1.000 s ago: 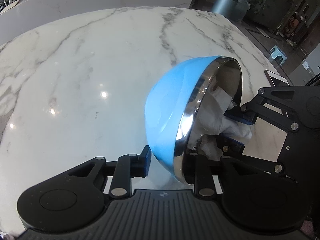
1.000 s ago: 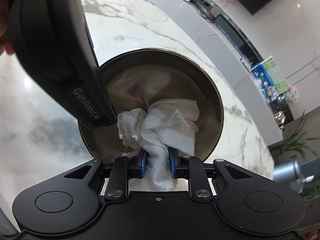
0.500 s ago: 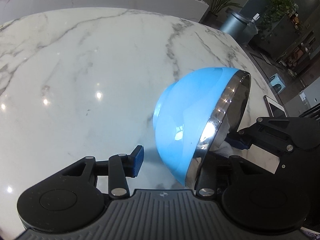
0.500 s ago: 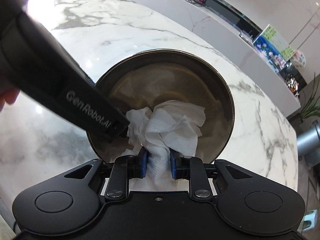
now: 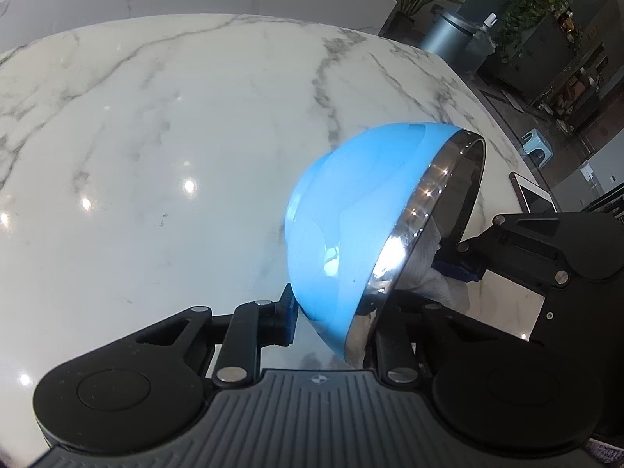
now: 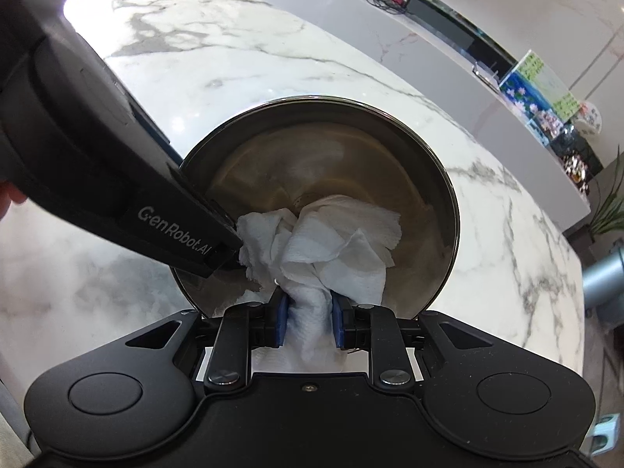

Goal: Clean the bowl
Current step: 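Tilt the bowl further with the left gripper while the right gripper scrubs the bowl bottom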

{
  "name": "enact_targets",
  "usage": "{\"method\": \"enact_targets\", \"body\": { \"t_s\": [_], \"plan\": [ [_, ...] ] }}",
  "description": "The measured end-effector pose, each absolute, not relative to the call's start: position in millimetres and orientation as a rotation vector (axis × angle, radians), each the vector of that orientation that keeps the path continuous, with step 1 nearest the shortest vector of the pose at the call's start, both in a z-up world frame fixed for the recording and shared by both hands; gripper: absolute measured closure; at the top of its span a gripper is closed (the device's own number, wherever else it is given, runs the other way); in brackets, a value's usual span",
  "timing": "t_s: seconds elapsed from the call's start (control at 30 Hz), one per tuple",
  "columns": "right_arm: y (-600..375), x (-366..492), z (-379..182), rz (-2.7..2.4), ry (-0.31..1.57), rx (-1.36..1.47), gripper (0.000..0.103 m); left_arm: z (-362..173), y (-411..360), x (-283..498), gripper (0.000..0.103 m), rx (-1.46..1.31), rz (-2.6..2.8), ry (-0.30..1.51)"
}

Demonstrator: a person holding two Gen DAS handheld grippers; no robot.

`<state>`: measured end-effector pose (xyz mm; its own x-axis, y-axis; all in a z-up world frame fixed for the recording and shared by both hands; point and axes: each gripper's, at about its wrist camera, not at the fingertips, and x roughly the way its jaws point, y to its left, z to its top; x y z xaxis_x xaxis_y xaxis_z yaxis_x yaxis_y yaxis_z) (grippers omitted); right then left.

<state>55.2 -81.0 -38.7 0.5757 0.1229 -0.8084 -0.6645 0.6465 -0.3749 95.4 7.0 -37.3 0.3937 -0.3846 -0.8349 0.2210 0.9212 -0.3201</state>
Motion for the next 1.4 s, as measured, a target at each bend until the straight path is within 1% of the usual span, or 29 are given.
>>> {"method": "enact_targets", "body": {
  "t_s": [0.17,0.3,0.43,0.5,0.57,0.63,0.93,1.03,1.1,1.17,1.27,1.4],
  "plan": [
    [-71,41,-50,0.467,0.723,-0.969,0.084,-34,6,94,0.085,-0.128,-0.375,1.094],
    [-69,39,-52,0.454,0.681,-1.025,0.084,-32,6,93,0.085,-0.099,-0.367,1.094],
    [-70,42,-51,0.464,0.694,-0.993,0.084,-29,6,91,0.085,-0.070,-0.360,1.083],
    [-72,47,-49,0.467,0.714,-0.956,0.084,-30,7,90,0.081,-0.076,-0.355,1.076],
    [-74,54,-47,0.471,0.741,-0.910,0.084,-31,8,91,0.074,-0.099,-0.350,1.077],
    [-77,55,-45,0.472,0.771,-0.855,0.084,-32,10,91,0.071,-0.139,-0.350,1.072],
    [-95,63,-37,0.471,0.873,-0.627,0.083,-40,10,97,0.070,-0.267,-0.333,1.063],
    [-97,61,-35,0.470,0.891,-0.577,0.083,-42,8,98,0.071,-0.280,-0.330,1.061],
    [-97,60,-36,0.470,0.894,-0.565,0.083,-44,7,98,0.074,-0.289,-0.328,1.060],
    [-96,59,-36,0.474,0.893,-0.564,0.083,-45,8,99,0.082,-0.300,-0.329,1.065],
    [-95,58,-36,0.483,0.889,-0.566,0.083,-45,8,99,0.090,-0.302,-0.333,1.071],
    [-94,57,-37,0.490,0.887,-0.571,0.083,-44,8,98,0.090,-0.277,-0.340,1.075]
  ]
}}
